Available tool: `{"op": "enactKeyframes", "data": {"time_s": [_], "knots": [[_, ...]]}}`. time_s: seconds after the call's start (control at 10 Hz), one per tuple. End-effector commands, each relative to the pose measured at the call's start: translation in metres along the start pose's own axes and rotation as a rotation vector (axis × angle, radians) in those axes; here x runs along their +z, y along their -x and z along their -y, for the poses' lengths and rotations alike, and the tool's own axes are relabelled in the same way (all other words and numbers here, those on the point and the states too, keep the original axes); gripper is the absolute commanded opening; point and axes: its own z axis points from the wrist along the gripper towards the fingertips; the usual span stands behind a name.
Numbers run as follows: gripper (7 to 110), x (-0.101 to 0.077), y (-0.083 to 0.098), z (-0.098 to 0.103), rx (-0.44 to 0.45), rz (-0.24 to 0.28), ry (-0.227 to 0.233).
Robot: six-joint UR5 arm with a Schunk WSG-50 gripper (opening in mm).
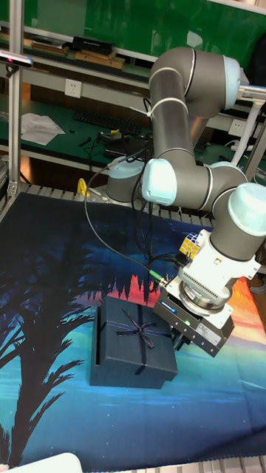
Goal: Slide the outer casing onto the gift box
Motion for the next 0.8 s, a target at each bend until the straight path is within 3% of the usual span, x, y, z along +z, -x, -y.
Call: {"op": "enactKeyframes", "data": {"time_s": [0.0,0.7], "knots": [[7,-0.004,0.004,0.006,-0.004,-0.007,0.006],[7,-0.010,0.010,0.018,-0.019,-0.003,0.004]]}}
